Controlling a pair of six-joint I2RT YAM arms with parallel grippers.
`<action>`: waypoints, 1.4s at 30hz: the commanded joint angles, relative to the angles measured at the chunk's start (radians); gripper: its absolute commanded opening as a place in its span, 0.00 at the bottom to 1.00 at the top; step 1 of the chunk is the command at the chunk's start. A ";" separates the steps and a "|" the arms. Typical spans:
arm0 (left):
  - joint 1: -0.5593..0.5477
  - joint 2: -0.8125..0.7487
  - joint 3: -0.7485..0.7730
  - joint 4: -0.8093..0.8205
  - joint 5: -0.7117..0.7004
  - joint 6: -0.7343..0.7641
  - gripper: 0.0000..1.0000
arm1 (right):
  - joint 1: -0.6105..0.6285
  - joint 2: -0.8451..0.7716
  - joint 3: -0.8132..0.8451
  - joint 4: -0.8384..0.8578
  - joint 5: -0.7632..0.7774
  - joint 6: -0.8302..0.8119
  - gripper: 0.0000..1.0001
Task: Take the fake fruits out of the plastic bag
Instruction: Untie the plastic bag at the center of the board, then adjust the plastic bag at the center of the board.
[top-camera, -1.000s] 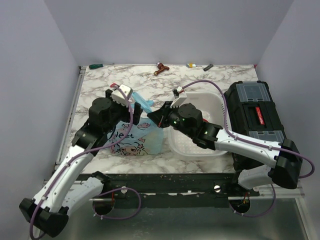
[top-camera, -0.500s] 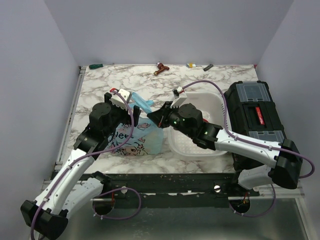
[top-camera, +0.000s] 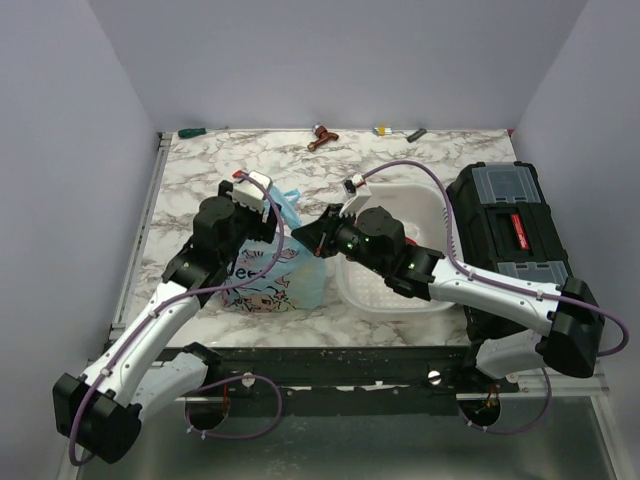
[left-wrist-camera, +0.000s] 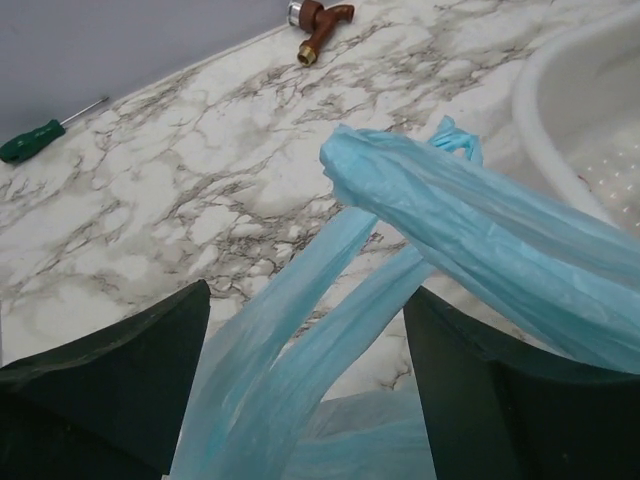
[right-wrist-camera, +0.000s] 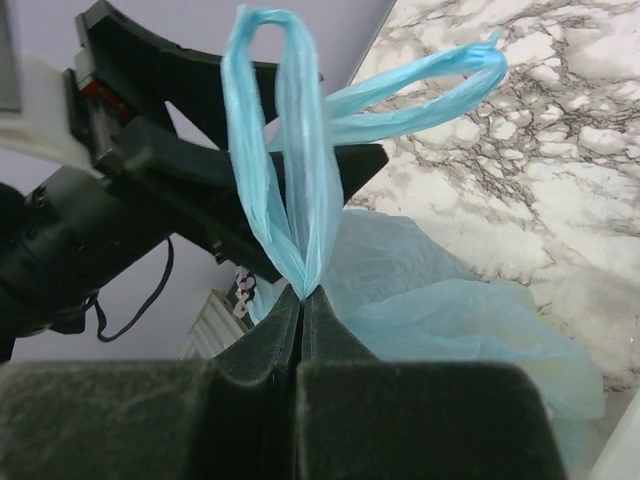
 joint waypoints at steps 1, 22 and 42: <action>0.002 0.065 0.095 -0.088 -0.096 0.028 0.54 | 0.000 -0.005 0.009 0.037 -0.019 0.019 0.01; 0.095 -0.140 0.287 -0.068 -0.377 -0.281 0.00 | -0.285 0.429 0.637 -0.261 -0.192 0.086 0.01; 0.142 -0.503 -0.119 -0.191 0.041 -0.661 0.00 | -0.184 0.246 0.424 -0.473 -0.057 0.062 0.77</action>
